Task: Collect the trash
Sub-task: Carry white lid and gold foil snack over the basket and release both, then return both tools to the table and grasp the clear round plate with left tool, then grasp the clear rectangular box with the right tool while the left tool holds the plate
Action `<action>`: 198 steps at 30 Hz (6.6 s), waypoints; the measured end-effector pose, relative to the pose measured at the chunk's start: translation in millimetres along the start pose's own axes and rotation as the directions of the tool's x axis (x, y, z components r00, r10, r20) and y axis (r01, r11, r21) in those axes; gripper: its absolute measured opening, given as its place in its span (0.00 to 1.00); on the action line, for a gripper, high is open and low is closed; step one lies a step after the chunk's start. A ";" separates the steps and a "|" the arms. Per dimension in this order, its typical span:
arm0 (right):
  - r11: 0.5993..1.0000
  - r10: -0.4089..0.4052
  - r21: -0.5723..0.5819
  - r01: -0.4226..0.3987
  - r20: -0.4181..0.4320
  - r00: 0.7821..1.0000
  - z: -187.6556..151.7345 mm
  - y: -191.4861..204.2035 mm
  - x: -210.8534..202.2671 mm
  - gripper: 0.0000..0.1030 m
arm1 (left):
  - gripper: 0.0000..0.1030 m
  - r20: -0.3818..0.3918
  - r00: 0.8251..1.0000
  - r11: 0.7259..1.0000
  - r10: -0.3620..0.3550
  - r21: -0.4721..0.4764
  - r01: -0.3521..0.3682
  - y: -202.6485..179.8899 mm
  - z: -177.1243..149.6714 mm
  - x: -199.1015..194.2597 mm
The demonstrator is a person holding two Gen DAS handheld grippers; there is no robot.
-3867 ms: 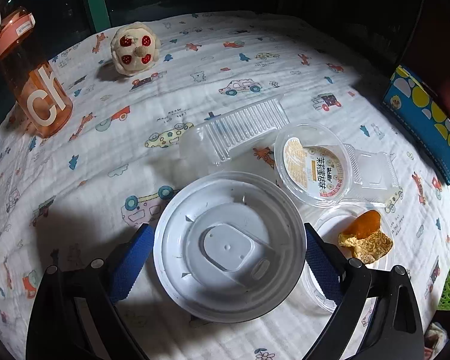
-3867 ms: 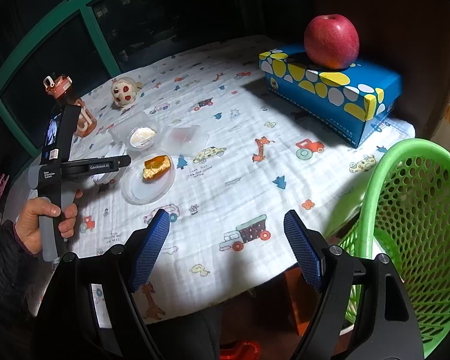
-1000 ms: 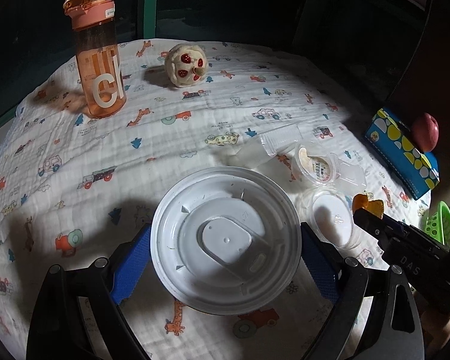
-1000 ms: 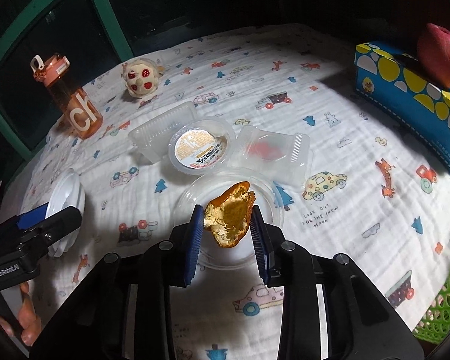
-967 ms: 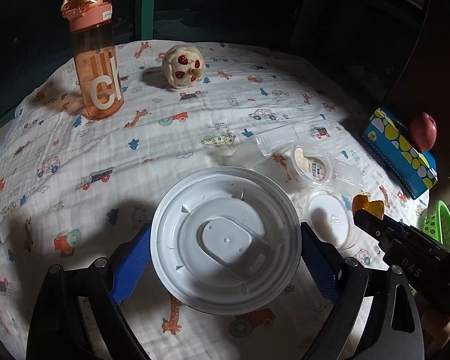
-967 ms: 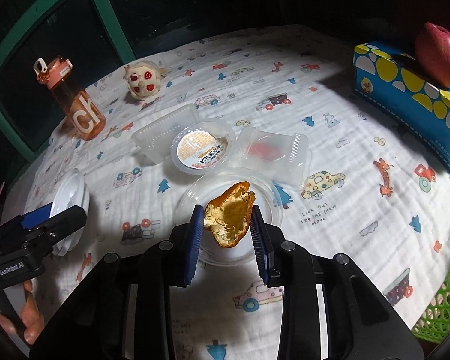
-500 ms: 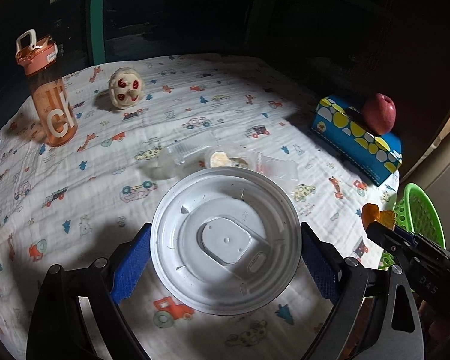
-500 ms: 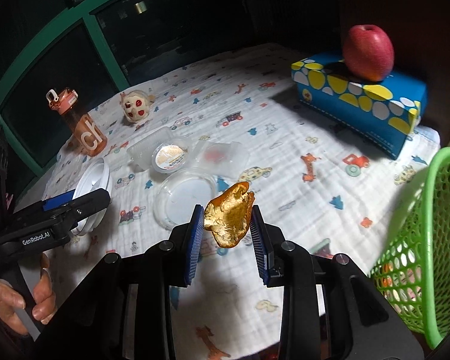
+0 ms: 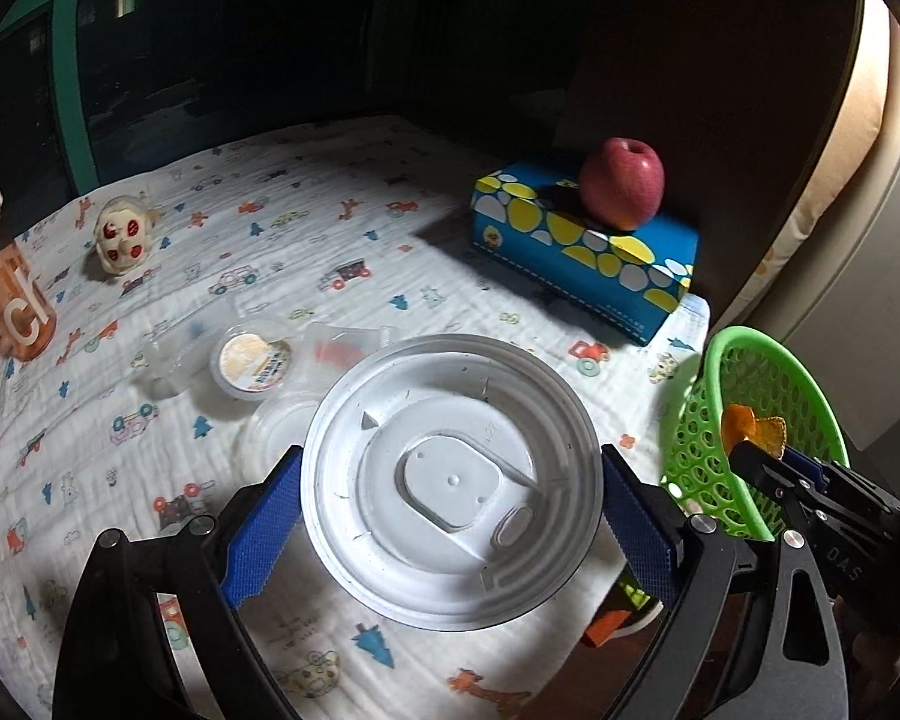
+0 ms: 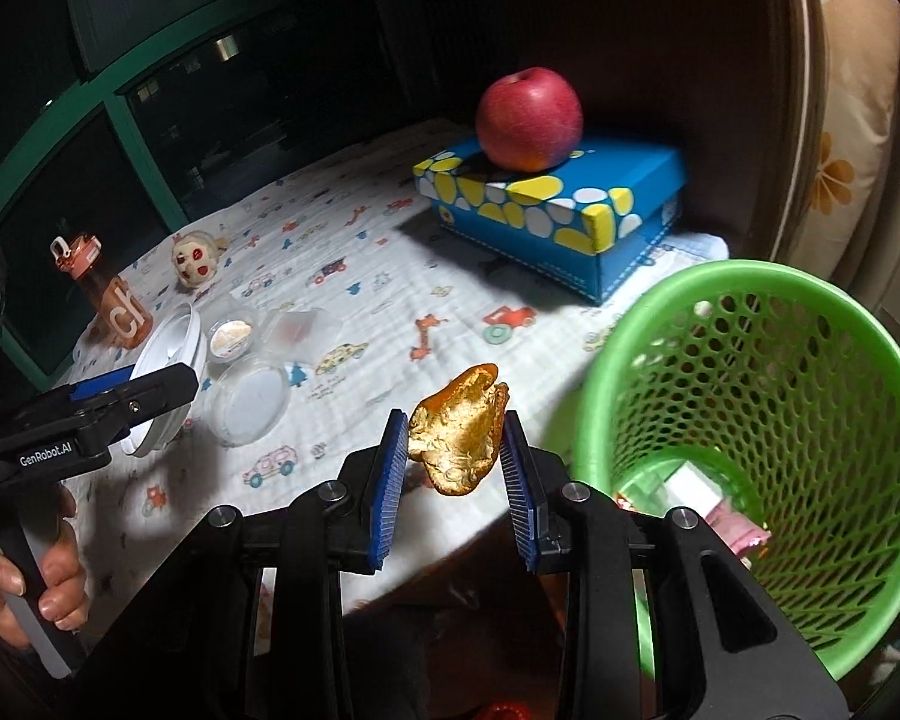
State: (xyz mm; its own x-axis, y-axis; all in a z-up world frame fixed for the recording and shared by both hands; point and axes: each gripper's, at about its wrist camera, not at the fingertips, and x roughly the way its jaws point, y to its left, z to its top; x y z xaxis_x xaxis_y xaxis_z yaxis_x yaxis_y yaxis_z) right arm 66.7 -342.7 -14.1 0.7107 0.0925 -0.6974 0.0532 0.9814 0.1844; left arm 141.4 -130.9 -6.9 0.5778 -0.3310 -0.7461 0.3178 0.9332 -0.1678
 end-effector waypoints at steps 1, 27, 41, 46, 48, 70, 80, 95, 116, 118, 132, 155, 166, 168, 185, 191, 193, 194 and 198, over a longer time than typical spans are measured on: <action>1.000 -0.012 0.008 0.012 0.005 1.000 -0.7 -8.3 -3.7 0.31 | 0.87 -0.002 1.000 1.000 -0.008 0.012 0.008 -8.6 1.3 1.4; 0.969 -0.186 0.160 0.190 -0.037 0.982 -36.8 -138.1 -42.6 0.44 | 0.87 -0.066 0.984 0.957 -0.164 0.232 0.175 -170.2 23.4 33.5; 0.959 -0.202 0.201 0.201 -0.014 0.979 -59.6 -150.6 -73.3 0.57 | 0.88 -0.165 0.957 0.922 -0.238 0.271 0.276 -217.3 4.3 61.4; 0.956 -0.205 0.213 0.202 -0.011 0.979 -64.2 -151.9 -78.9 0.58 | 0.90 -0.194 0.948 0.916 -0.253 0.266 0.299 -221.1 -1.2 67.4; 0.955 -0.205 0.215 0.202 -0.009 0.979 -65.2 -151.9 -80.6 0.58 | 0.90 -0.202 0.944 0.914 -0.260 0.262 0.308 -221.6 -2.6 68.3; 0.976 -0.157 0.155 0.152 0.017 0.988 -52.8 -114.1 -76.4 0.68 | 0.92 -0.070 0.993 0.981 -0.096 0.162 0.106 -114.7 -1.3 34.2; 0.995 -0.077 0.071 0.076 0.013 0.997 -34.2 -63.3 -51.8 0.73 | 0.92 -0.063 0.994 0.996 0.086 0.039 -0.083 3.1 -10.7 40.6; 1.000 0.002 -0.011 -0.003 -0.043 0.999 -22.0 -5.1 -11.1 0.74 | 0.92 -0.150 0.981 0.992 0.124 0.008 -0.125 72.7 -18.6 89.1; 0.997 0.042 -0.062 -0.046 -0.074 0.996 -9.4 30.9 20.5 0.75 | 0.88 -0.181 0.979 0.995 0.094 -0.019 -0.099 87.4 -16.3 118.7; 0.996 0.047 -0.067 -0.053 -0.079 0.996 -7.8 33.6 24.2 0.75 | 0.87 -0.177 0.980 0.995 0.091 -0.012 -0.095 86.6 -16.5 116.9; 0.959 0.135 -0.229 -0.165 -0.144 0.980 24.6 78.7 75.4 0.75 | 0.87 -0.098 0.990 0.992 0.097 -0.073 -0.104 119.9 -25.6 46.0; 0.767 0.149 -0.564 -0.306 -0.307 0.940 56.0 167.4 205.8 0.75 | 0.87 -0.052 0.987 0.961 0.150 -0.227 -0.158 187.2 -42.6 -14.6; 0.696 0.127 -0.636 -0.334 -0.349 0.928 54.6 184.6 240.3 0.75 | 0.87 -0.055 0.985 0.952 0.162 -0.255 -0.170 200.0 -44.3 -16.9; 0.691 0.128 -0.635 -0.345 -0.361 0.924 54.0 186.0 245.1 0.75 | 0.87 -0.057 0.985 0.950 0.165 -0.260 -0.175 201.9 -44.6 -17.1; 0.734 0.165 -0.575 -0.361 -0.364 0.917 39.5 185.5 217.1 0.59 | 0.87 -0.057 0.985 0.945 0.164 -0.278 -0.173 202.2 -47.2 -21.2; 0.809 0.185 -0.478 -0.342 -0.345 0.920 31.1 169.8 185.9 0.54 | 0.87 -0.041 0.989 0.952 0.144 -0.266 -0.150 186.6 -44.6 -23.8; 0.834 0.184 -0.446 -0.327 -0.334 0.924 28.6 162.5 175.3 0.54 | 0.87 -0.038 0.990 0.957 0.138 -0.252 -0.143 179.1 -43.2 -24.0; 0.839 0.190 -0.434 -0.327 -0.330 0.925 27.1 159.2 169.9 0.54 | 0.87 -0.037 0.990 0.959 0.134 -0.246 -0.139 175.5 -42.2 -23.7; 0.871 0.194 -0.382 -0.309 -0.311 0.930 21.4 144.2 153.8 0.54 | 0.87 -0.022 0.993 0.964 0.117 -0.237 -0.119 163.2 -37.4 -27.0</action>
State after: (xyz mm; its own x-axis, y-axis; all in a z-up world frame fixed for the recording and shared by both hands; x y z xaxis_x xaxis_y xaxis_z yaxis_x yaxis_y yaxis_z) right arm 198.7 -190.6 -80.0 0.4530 0.3288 -0.8287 -0.4414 0.8903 0.1119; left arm 149.6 35.6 -38.2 0.5945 -0.2159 -0.7746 0.0597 0.9725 -0.2253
